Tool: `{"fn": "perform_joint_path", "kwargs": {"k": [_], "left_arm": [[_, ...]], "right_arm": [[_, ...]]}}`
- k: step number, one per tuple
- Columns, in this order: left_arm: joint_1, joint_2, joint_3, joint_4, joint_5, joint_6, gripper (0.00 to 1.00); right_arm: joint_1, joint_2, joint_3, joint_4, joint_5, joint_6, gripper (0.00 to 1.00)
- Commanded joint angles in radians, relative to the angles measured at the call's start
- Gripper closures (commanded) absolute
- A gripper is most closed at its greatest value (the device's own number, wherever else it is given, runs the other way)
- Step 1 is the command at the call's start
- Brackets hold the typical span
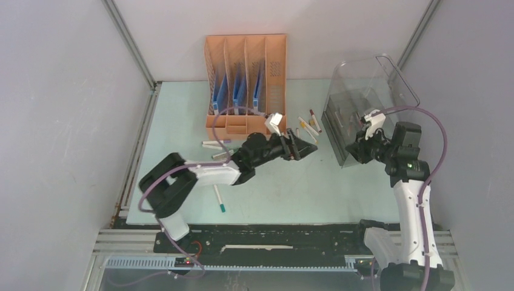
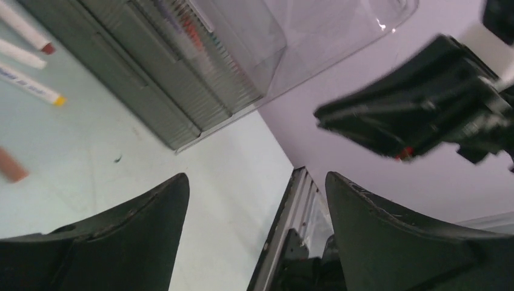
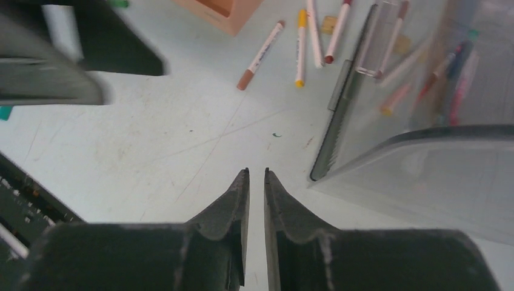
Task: Organize the desk
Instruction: Move the stationery to the center of the board.
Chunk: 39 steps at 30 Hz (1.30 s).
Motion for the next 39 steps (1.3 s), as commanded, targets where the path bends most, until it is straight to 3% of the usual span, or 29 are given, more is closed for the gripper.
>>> {"fn": "perform_joint_path", "kwargs": {"k": [1,4,7,16,19,26,31,39], "left_arm": [[-0.031,0.174,0.177,0.089,-0.062,-0.166,0.14],[-0.034,0.292,0.282,0.075,-0.11,-0.253,0.29],[-0.034,0.406,0.376,0.052,-0.145,-0.317,0.36],[-0.048,0.49,0.497,-0.095,-0.308,-0.282,0.4],[-0.049,0.473,0.536,-0.267,-0.42,-0.212,0.4],[-0.047,0.557,0.913,-0.877,-0.625,-0.063,0.51],[-0.025,0.64,1.067,-1.003,-0.593,-0.025,0.58],[0.011,0.796,1.325,-1.12,-0.541,0.05,0.58]], "right_arm": [[0.003,-0.081,0.029,-0.071,-0.128,-0.091,0.78],[-0.014,-0.092,0.039,-0.09,-0.125,-0.096,0.78],[-0.029,-0.098,0.039,-0.104,-0.119,-0.092,0.78],[-0.013,-0.099,0.037,-0.114,-0.111,-0.088,0.78],[0.004,-0.097,0.037,-0.113,-0.102,-0.087,0.78],[0.018,-0.098,0.037,-0.109,-0.085,-0.083,0.79],[0.019,-0.102,0.038,-0.108,-0.072,-0.08,0.8],[0.023,-0.104,0.036,-0.106,-0.059,-0.079,0.83]]}}
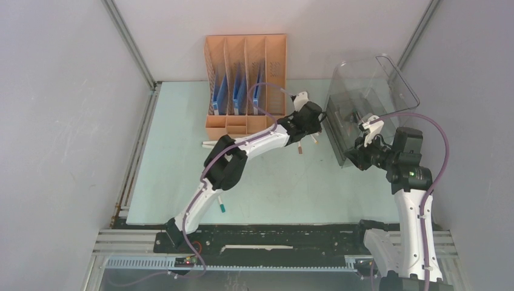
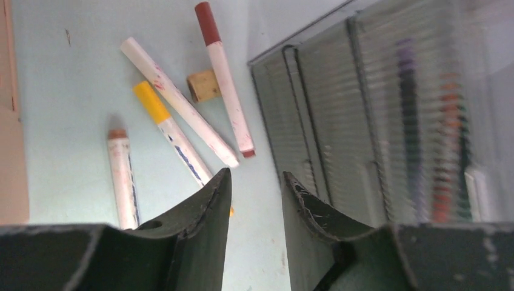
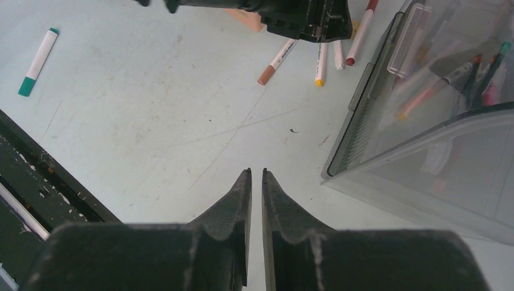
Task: Organize the desk
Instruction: Move the stationery to the center of the board.
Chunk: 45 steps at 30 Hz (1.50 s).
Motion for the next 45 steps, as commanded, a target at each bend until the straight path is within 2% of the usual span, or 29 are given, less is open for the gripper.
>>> {"fn": "perform_joint_path", "kwargs": {"k": [1,3,11,17,19,22,28,31,36,39,45], "left_arm": [[0.03,0.118,0.215,-0.158,0.005,0.081,0.58],[0.04,0.16,0.295,-0.202,0.018,0.08,0.58],[0.061,0.227,0.372,-0.191,0.036,0.079,0.59],[0.062,0.205,0.36,-0.141,0.104,0.134,0.59],[0.051,0.11,0.261,-0.067,0.13,0.197,0.59],[0.033,-0.062,0.022,0.112,0.143,0.274,0.58],[-0.001,-0.414,-0.426,0.332,0.158,0.395,0.57],[-0.022,-0.597,-0.649,0.45,0.182,0.459,0.56],[-0.036,-0.9,-1.022,0.572,0.094,0.547,0.52],[-0.036,-1.075,-1.218,0.596,-0.022,0.59,0.43],[-0.032,-1.399,-1.493,0.533,-0.275,0.672,0.11]], "right_arm": [[0.01,-0.011,0.03,0.005,0.013,-0.003,0.83],[0.011,-0.011,0.029,0.005,0.016,-0.004,0.83],[0.025,-0.007,0.029,0.004,0.024,-0.006,0.85],[0.035,-0.002,0.03,-0.007,0.013,-0.022,0.86],[0.038,-0.004,0.03,-0.024,-0.009,-0.052,0.86],[0.035,-0.009,0.031,-0.049,-0.055,-0.093,0.85],[0.038,0.015,0.108,-0.133,-0.113,-0.118,0.83],[0.137,0.062,0.174,-0.186,0.007,-0.118,0.83],[0.436,0.131,0.2,-0.116,0.312,-0.04,0.79],[0.542,0.239,0.24,-0.05,0.469,0.005,0.77],[0.571,0.544,0.357,0.092,0.616,0.1,0.77]]}}
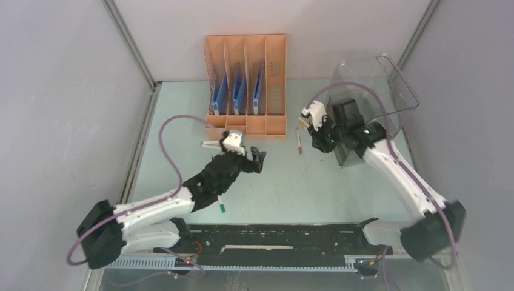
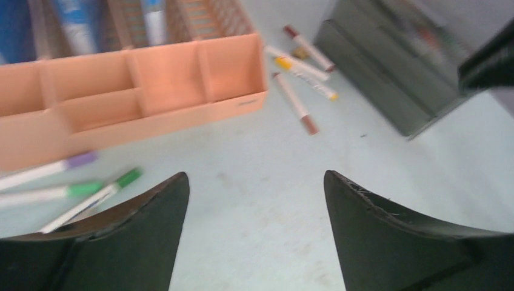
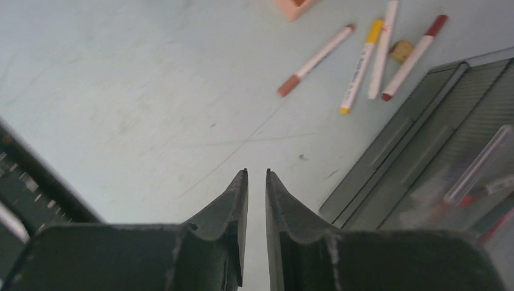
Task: Organize the desk
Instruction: Move the stationery to the center of the board.
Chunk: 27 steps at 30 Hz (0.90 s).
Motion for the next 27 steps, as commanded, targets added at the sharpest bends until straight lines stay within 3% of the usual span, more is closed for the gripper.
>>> {"fn": "perform_joint_path", "kwargs": {"k": [1,6,14,27], "left_arm": [[0.007,-0.196,-0.139,-0.03,-0.267,0.102,0.07],[0.025,-0.322,-0.286,-0.047,-0.398,0.119,0.0],[0.031,-0.428,-0.387,0.009,-0.399,0.109,0.0],[0.031,-0.406,-0.391,0.031,-0.394,0.115,0.0]], "right_arm": [[0.013,0.196,0.105,0.157,0.201,0.091,0.77],[0.014,0.438,0.266,0.165,0.275,0.134,0.77],[-0.008,0.74,0.503,0.11,0.353,0.162,0.75],[-0.088,1.013,0.738,0.068,0.43,0.155,0.76]]}}
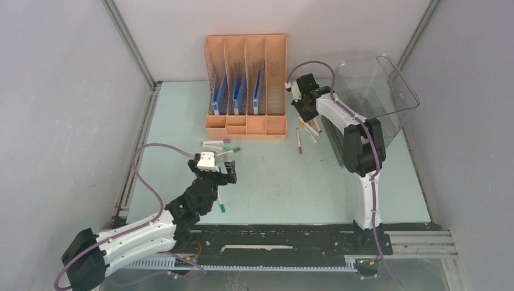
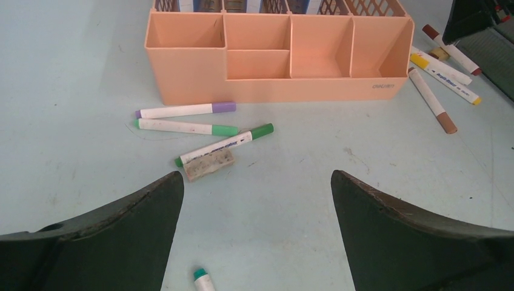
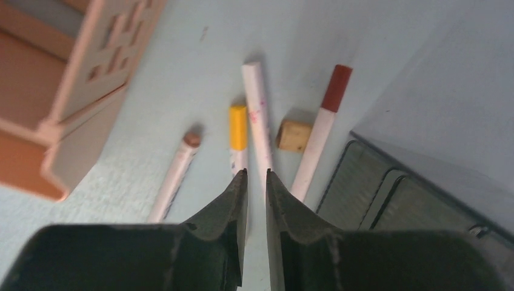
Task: Organize the desk
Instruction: Move the stationery to the center of the board.
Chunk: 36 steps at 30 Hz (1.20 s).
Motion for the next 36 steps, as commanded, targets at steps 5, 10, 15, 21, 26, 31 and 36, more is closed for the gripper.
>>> {"fn": "perform_joint_path", "kwargs": {"k": [5,10,15,21,26,31,36], "left_arm": [[0.006,0.026,0.017,0.044,-0.029,0.023,0.0],[0.006,0.041,0.026,0.042,-0.029,0.024,0.0],[0.005,0.064,0.04,0.035,-0.027,0.025,0.0],[0.006,0.075,0.047,0.03,-0.028,0.025,0.0],[0.006,0.079,0.048,0.03,-0.028,0.025,0.0],[0.006,0.082,0.052,0.029,-0.028,0.026,0.0],[0.007,0.082,0.051,0.03,-0.026,0.026,0.0]], "right_arm": [[-0.048,0.09,0.117,-0.03,0.053,0.007,0.75],[-0.06,0.122,0.141,-0.048,0.031,0.016,0.74],[-0.067,0.152,0.167,-0.063,0.017,0.021,0.71],[-0.073,0.185,0.211,-0.085,-0.002,0.031,0.69],[-0.078,0.206,0.219,-0.097,0.012,0.028,0.67],[-0.085,0.21,0.2,-0.106,0.028,0.022,0.62],[-0.09,0.213,0.182,-0.107,0.016,0.018,0.62]]}}
